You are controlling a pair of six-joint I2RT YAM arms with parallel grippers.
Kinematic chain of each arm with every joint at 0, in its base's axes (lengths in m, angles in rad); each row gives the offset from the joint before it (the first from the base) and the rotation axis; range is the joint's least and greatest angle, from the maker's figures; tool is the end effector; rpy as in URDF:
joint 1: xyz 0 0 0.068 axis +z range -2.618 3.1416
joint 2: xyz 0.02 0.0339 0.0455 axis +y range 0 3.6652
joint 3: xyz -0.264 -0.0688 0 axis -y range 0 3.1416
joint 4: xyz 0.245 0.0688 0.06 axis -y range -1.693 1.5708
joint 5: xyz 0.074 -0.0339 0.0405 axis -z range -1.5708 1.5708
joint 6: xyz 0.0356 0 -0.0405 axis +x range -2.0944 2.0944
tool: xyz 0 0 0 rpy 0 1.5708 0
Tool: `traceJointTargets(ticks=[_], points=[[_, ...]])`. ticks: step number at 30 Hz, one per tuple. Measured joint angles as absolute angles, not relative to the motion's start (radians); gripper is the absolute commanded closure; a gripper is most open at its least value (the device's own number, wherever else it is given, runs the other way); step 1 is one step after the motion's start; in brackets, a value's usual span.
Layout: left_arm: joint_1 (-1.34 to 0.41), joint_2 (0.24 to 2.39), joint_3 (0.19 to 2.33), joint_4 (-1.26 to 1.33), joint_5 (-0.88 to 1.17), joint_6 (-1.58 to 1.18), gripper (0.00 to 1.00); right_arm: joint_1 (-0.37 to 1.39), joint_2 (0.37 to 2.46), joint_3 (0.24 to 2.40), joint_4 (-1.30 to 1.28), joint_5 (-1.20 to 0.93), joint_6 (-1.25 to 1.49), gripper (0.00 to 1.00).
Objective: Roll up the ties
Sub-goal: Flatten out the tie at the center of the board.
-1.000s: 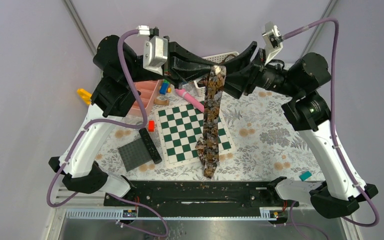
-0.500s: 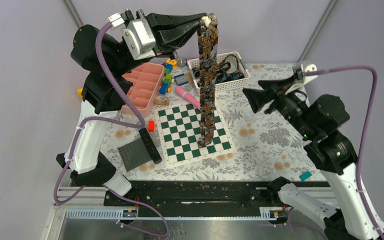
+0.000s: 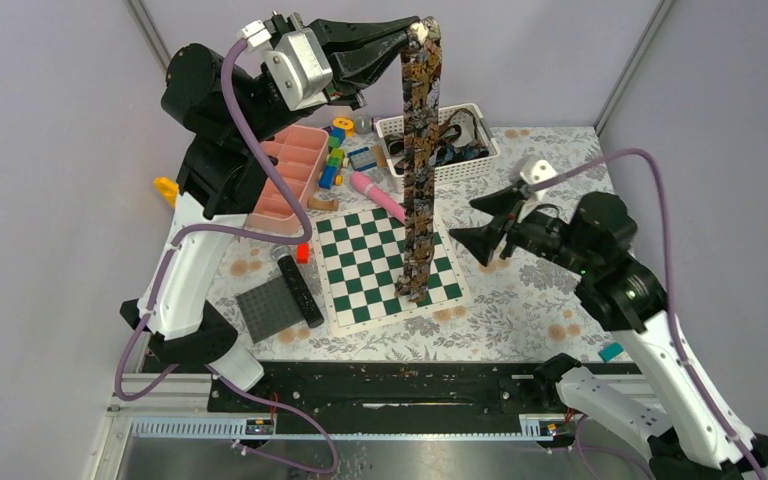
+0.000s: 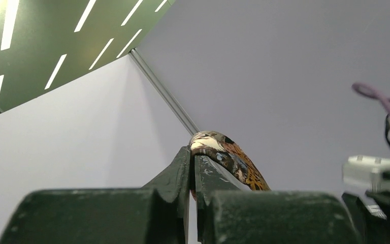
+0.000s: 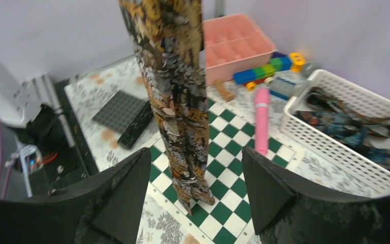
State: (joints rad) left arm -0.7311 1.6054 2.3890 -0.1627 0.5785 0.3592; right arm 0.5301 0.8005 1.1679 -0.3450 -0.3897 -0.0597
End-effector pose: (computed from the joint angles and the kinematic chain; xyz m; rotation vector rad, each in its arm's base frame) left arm 0.1692 -0.1779 0.6532 0.9480 0.5191 -0.6099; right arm 0.1227 0.0876 0.4494 -0.7536 1.3993 0.6703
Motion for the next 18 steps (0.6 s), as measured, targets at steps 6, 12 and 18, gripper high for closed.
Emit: traceJointTargets(ticks=[6, 12, 18], points=[[-0.726, 1.602, 2.389, -0.167, 0.579, 0.359, 1.0, 0.53, 0.914, 1.095, -0.237, -0.599, -0.142, 0.25], [-0.719, 1.578, 2.389, -0.184, 0.577, 0.36, 1.0, 0.469, 1.002, 1.075, -0.161, -0.806, -0.192, 0.25], [-0.714, 1.55, 2.387, -0.187, 0.569, 0.359, 1.0, 0.398, 1.023, 0.901, 0.078, -0.963, -0.138, 0.25]])
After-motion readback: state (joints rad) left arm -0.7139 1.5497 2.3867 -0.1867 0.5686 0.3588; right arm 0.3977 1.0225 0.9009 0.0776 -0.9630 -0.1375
